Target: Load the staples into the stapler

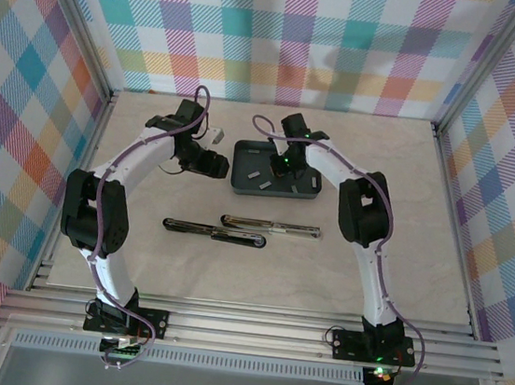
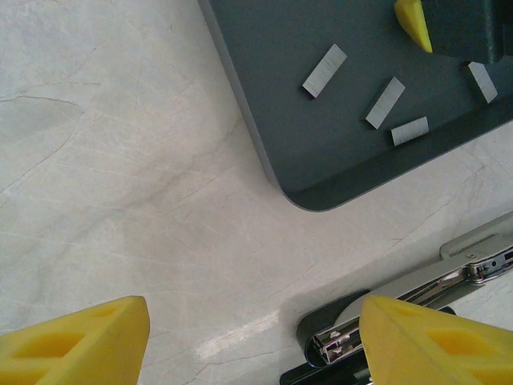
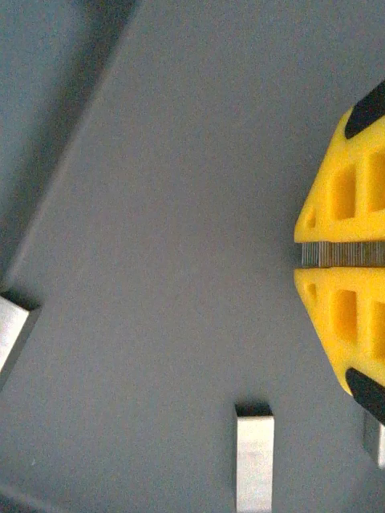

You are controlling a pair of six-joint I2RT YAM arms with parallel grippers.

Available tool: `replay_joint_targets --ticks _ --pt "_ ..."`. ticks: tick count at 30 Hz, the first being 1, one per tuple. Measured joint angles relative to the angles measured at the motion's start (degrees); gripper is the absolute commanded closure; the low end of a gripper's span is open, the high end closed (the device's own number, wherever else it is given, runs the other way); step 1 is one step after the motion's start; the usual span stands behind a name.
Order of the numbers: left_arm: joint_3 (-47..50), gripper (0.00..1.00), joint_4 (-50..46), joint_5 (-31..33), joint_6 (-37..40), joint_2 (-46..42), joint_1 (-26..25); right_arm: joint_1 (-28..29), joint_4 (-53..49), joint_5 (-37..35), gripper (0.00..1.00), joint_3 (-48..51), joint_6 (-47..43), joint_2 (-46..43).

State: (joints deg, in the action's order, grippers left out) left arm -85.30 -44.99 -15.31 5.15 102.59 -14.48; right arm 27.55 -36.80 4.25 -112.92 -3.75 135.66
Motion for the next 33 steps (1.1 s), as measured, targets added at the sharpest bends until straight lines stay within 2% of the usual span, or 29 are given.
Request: replay_joint_targets --ticks 9,13,19,24,33 --pt "1.27 0.3 0.02 0.0 -0.04 0.0 0.0 -2.84 4.26 11.54 0.88 6.27 6.25 -4.81" --pt "1.49 0.3 0.17 -0.07 -0.48 0.0 0.0 -5.55 6.88 18.38 0.87 8.11 9.14 -5.11" --pt "1.64 0.3 0.22 -0.5 -1.22 0.0 0.0 -7.39 7.21 24.55 0.87 8.68 11.06 -5.09" --pt "1.64 0.3 0.37 -0.68 -1.33 0.0 0.0 -6.82 6.97 27.39 0.87 6.21 11.5 -3.39" --pt "1.66 0.3 0.44 -1.31 -1.97 0.0 0.0 -6.1 2.84 27.69 0.86 1.73 10.54 2.12"
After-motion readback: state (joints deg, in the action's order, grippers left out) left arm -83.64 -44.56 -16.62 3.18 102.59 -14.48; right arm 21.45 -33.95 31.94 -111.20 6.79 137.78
